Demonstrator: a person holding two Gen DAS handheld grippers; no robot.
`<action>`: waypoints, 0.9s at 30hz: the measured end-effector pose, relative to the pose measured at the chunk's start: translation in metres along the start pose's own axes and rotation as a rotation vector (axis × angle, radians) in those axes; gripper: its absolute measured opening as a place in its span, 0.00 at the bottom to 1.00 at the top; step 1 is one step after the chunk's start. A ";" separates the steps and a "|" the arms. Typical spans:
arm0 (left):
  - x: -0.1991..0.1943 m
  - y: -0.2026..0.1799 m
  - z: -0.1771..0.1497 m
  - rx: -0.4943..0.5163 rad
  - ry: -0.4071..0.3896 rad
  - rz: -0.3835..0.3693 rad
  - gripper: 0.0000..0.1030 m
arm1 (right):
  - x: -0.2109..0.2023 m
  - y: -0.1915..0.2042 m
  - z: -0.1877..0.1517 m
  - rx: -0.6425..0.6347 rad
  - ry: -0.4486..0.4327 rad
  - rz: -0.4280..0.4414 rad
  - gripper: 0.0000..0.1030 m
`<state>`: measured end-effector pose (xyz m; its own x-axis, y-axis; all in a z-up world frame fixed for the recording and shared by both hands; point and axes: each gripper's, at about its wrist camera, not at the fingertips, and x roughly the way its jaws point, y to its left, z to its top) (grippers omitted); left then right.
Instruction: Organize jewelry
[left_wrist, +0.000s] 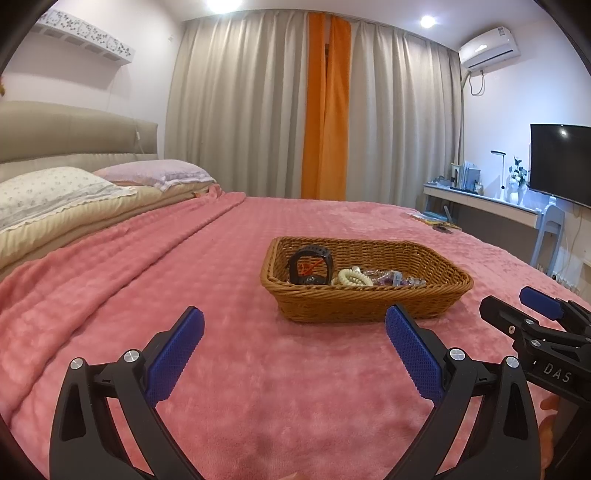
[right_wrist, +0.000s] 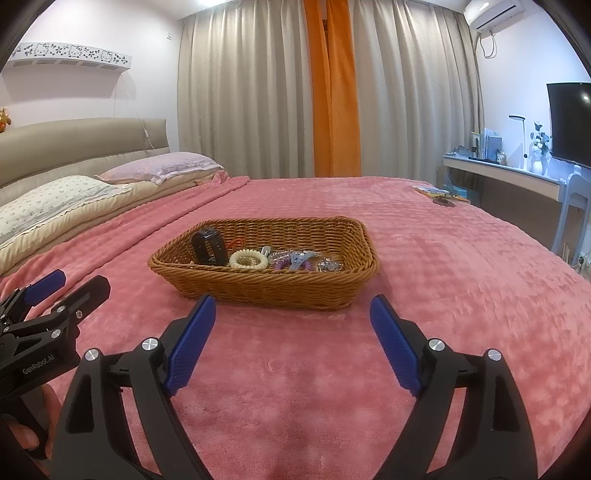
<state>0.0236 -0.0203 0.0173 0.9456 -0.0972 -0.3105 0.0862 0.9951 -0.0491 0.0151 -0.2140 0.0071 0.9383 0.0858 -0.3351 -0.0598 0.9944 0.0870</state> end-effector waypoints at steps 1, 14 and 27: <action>0.000 0.000 0.000 0.000 0.000 0.000 0.93 | 0.000 0.000 0.000 0.000 0.000 0.001 0.79; 0.000 0.000 0.000 0.000 0.001 0.001 0.93 | 0.000 0.000 0.000 0.000 0.001 0.000 0.82; 0.000 0.000 0.001 0.001 0.001 0.000 0.93 | 0.000 -0.002 -0.001 0.007 0.007 -0.002 0.85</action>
<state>0.0238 -0.0200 0.0180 0.9452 -0.0974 -0.3115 0.0868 0.9951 -0.0480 0.0147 -0.2163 0.0058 0.9361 0.0842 -0.3414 -0.0555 0.9941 0.0932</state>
